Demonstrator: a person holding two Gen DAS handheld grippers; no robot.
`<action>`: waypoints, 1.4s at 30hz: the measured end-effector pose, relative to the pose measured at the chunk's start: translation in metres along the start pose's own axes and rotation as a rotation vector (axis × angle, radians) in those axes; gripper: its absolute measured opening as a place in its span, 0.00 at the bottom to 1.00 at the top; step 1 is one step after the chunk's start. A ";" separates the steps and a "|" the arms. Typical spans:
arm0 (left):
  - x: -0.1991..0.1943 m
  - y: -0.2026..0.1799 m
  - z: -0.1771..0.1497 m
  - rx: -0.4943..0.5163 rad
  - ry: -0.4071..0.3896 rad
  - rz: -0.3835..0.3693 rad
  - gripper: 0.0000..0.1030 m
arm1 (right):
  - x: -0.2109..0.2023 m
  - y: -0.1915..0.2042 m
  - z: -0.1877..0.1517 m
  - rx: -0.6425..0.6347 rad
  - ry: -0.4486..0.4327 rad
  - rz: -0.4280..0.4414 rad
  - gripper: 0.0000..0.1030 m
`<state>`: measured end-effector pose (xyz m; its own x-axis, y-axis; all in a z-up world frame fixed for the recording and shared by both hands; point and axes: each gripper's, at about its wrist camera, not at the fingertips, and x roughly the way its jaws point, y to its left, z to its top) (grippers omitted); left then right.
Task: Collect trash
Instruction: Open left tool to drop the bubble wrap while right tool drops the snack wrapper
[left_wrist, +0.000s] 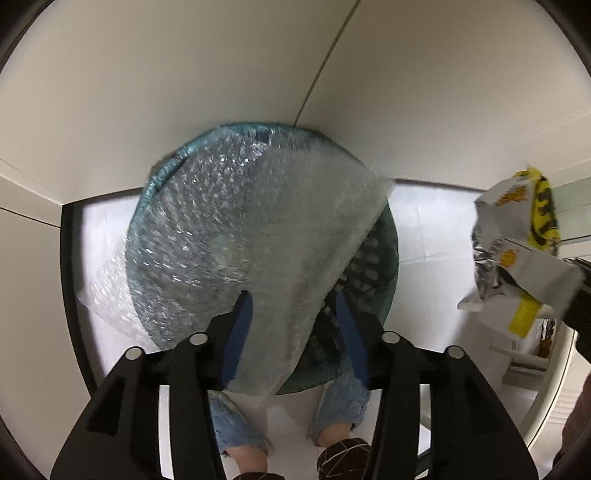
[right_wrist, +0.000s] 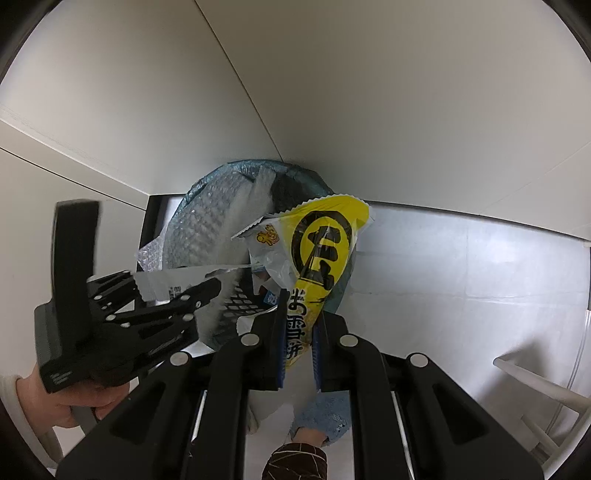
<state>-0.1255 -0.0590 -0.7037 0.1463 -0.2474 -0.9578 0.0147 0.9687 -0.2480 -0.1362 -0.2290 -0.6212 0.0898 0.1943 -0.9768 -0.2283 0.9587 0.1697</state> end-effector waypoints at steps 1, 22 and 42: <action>-0.003 0.001 0.000 -0.001 -0.006 0.005 0.53 | -0.001 0.001 0.000 -0.001 -0.002 0.000 0.09; -0.055 0.074 -0.016 -0.066 -0.101 0.115 0.94 | 0.041 0.043 0.015 -0.051 0.016 0.064 0.13; -0.075 0.092 -0.017 -0.122 -0.088 0.122 0.94 | 0.016 0.056 0.012 -0.008 0.005 0.020 0.74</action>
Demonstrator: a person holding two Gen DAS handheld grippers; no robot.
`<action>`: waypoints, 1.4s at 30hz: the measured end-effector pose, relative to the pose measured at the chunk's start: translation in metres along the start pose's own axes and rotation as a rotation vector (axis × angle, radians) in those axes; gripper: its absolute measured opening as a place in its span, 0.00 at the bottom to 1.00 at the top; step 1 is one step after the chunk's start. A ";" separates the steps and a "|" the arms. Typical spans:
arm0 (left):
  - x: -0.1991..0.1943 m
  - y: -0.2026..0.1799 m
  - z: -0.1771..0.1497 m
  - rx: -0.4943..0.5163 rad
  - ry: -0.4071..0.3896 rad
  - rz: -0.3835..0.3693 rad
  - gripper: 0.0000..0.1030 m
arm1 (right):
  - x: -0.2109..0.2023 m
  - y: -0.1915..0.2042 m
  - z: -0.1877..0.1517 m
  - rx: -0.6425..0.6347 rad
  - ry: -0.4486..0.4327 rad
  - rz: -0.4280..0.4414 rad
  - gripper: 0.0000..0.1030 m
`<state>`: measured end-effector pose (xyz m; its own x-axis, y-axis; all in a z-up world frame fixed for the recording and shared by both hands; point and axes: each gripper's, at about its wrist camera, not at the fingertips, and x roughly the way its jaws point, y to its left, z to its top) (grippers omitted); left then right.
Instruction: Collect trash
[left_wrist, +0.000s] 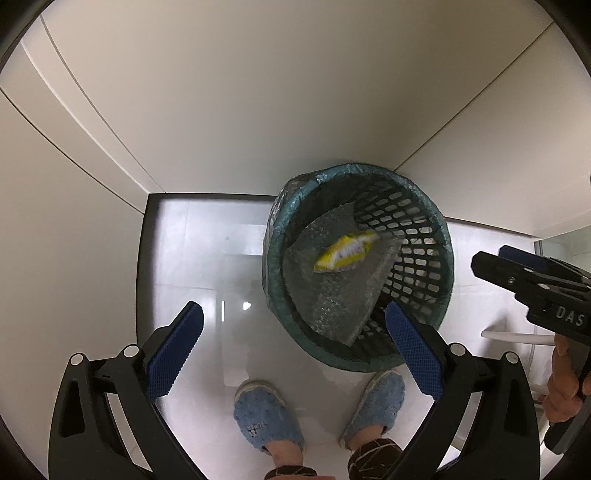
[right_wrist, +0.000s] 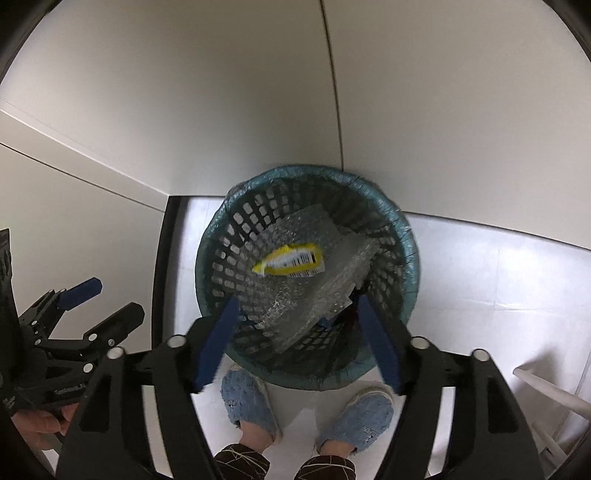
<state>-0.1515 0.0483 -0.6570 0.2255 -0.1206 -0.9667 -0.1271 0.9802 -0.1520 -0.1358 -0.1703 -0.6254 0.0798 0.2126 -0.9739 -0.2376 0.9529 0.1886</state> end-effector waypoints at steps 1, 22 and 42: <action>-0.002 0.000 0.000 0.002 -0.002 -0.001 0.94 | -0.004 0.000 0.000 0.007 -0.009 -0.009 0.79; -0.115 -0.034 0.005 0.052 -0.003 0.051 0.94 | -0.156 0.010 -0.011 0.029 -0.193 -0.093 0.92; -0.391 -0.076 0.036 0.085 -0.197 0.025 0.94 | -0.404 0.041 -0.010 0.077 -0.268 -0.131 0.92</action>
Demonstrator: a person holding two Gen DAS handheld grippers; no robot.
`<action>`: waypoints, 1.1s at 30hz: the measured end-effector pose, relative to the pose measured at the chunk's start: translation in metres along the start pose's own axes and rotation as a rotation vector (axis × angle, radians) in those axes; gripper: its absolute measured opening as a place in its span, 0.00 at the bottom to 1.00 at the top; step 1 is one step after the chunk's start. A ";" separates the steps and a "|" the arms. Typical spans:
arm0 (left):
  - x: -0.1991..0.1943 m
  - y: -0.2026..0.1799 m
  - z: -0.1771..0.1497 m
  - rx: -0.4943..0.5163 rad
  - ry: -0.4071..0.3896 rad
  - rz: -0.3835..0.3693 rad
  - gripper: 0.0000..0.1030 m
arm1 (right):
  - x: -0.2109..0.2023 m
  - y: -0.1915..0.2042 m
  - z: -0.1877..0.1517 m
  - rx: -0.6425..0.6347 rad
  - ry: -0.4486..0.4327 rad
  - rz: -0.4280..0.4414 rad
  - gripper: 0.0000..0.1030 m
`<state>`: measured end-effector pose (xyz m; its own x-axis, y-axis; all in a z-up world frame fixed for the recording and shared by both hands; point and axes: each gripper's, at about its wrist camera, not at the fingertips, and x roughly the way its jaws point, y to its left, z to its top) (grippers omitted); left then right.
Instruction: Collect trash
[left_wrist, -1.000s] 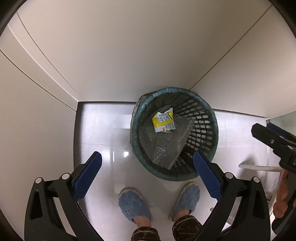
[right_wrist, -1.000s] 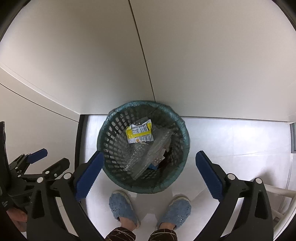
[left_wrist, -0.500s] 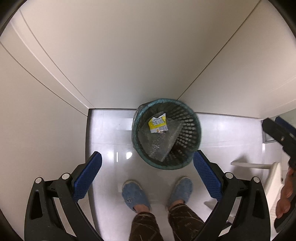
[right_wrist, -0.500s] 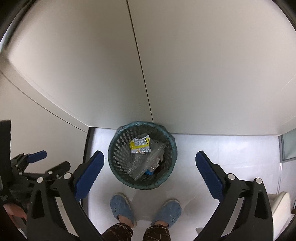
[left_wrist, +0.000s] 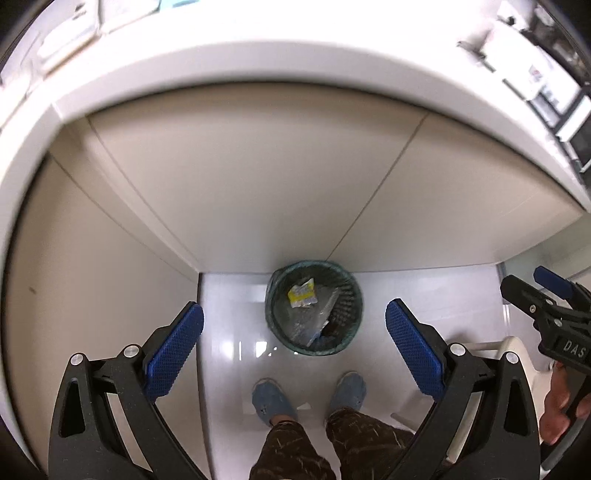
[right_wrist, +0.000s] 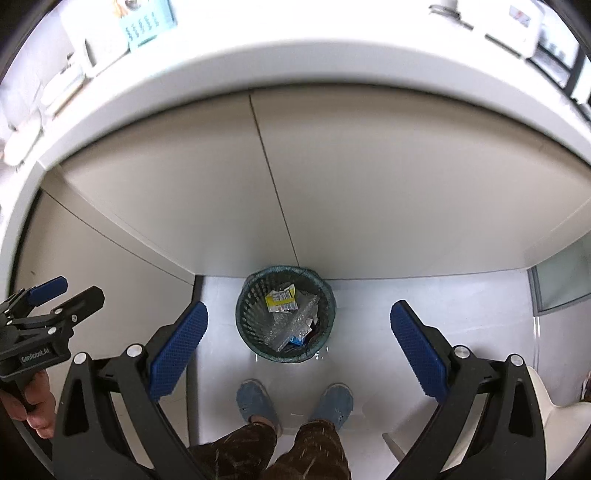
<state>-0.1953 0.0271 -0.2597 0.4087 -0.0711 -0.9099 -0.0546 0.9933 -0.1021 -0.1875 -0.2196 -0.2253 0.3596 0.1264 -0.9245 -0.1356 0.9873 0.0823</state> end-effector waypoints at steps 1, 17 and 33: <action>-0.013 -0.002 0.004 0.005 -0.010 -0.002 0.94 | -0.012 0.000 0.004 0.006 -0.004 -0.007 0.92; -0.199 -0.031 0.059 0.006 -0.192 0.004 0.94 | -0.195 0.002 0.057 0.031 -0.205 0.004 0.92; -0.230 -0.043 0.079 0.047 -0.233 0.000 0.94 | -0.232 0.010 0.072 0.024 -0.235 -0.026 0.92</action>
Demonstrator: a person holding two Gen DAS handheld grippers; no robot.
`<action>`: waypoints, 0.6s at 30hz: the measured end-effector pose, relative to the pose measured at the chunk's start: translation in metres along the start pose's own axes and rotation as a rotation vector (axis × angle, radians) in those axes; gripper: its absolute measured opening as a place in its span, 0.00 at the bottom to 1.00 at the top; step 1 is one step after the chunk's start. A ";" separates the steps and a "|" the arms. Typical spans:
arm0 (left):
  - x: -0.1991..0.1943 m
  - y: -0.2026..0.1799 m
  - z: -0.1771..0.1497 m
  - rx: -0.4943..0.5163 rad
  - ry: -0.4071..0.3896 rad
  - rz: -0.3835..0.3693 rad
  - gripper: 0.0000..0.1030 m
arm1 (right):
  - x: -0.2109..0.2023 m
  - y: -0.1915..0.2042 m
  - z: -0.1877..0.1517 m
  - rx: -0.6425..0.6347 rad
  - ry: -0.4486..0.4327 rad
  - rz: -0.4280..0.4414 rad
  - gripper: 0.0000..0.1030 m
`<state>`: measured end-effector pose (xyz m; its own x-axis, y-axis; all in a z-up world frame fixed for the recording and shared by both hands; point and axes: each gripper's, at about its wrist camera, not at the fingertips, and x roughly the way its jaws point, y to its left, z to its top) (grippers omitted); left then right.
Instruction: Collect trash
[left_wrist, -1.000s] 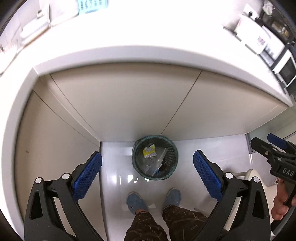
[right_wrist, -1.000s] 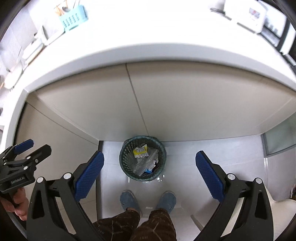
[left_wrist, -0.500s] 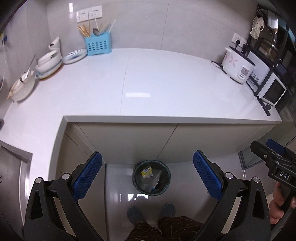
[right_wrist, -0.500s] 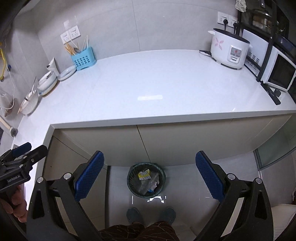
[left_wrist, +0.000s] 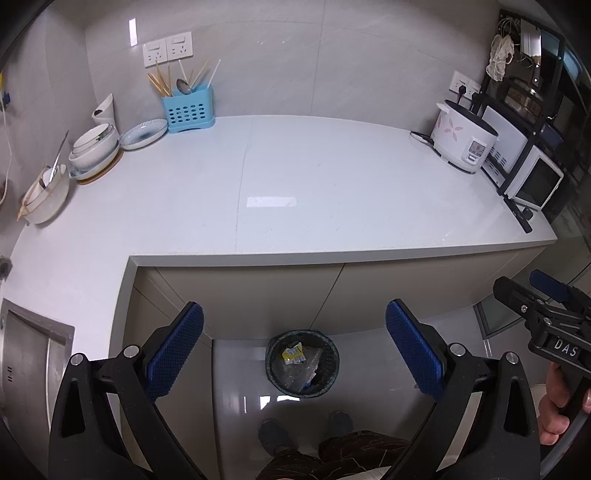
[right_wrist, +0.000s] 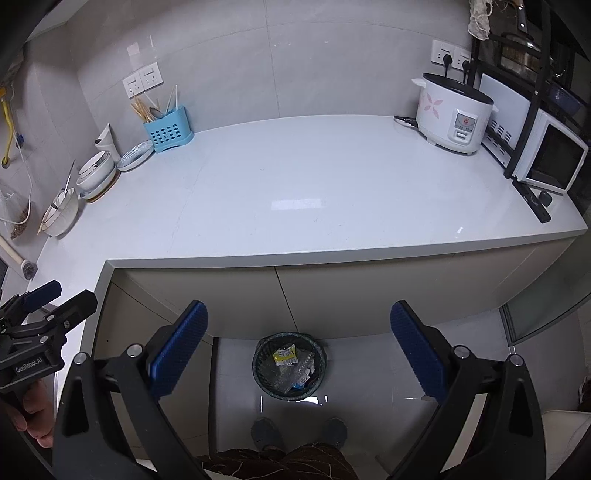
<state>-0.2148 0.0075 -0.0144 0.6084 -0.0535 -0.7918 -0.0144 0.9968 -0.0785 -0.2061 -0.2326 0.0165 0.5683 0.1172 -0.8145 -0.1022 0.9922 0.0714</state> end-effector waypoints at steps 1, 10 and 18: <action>0.001 -0.001 0.000 -0.001 0.000 0.001 0.94 | 0.000 0.000 0.000 -0.004 0.001 -0.005 0.92; 0.009 -0.005 0.001 -0.014 0.012 0.001 0.94 | 0.005 0.002 0.005 -0.034 0.010 -0.017 0.92; 0.010 -0.008 0.001 0.001 0.014 0.001 0.94 | 0.008 0.003 0.008 -0.031 0.013 -0.006 0.92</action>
<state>-0.2077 -0.0014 -0.0210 0.5969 -0.0535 -0.8005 -0.0141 0.9969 -0.0771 -0.1954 -0.2281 0.0142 0.5581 0.1101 -0.8224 -0.1242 0.9911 0.0484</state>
